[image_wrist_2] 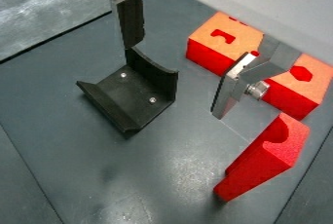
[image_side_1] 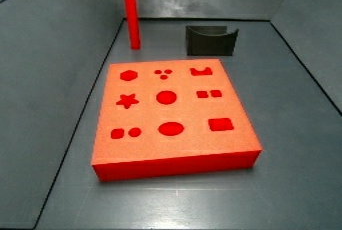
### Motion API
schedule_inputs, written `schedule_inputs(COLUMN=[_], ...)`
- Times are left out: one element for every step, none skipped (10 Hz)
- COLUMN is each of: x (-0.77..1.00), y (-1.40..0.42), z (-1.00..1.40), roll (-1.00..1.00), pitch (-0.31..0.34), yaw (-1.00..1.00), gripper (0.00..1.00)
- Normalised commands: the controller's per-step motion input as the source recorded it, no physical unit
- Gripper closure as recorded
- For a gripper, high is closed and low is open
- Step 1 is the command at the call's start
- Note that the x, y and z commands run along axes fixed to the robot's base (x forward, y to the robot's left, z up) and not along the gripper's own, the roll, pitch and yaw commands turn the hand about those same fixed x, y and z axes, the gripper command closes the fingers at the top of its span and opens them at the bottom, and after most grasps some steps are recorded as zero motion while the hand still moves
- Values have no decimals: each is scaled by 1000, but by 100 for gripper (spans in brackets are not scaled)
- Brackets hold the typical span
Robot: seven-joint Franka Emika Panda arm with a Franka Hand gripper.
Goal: Pick up the arch object. Move up. Rotate the arch object. Move to above the board. Insert the arch object.
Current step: Pick up the arch object.
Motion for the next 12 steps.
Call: schedule_inputs(x=[-1000,-1000,-1000,-1000,-1000,-1000,-894,-263,-43,340,231,0], y=[-174,-211,-214,-206,-151,-143,-143,-154,-134,0,0,0], z=[0,0,0,0,-166,-397,-520,-1000,-1000,-900,-254,0], roll=[41,73,77,83,86,83,21,0,-19,-46,0,0], pitch=[-104,-140,-154,-167,-203,-189,-147,-21,0,93,87,0], yaw=[0,0,0,0,0,0,0,0,0,0,-91,0], gripper=[0,0,0,0,0,0,0,0,0,0,0,0])
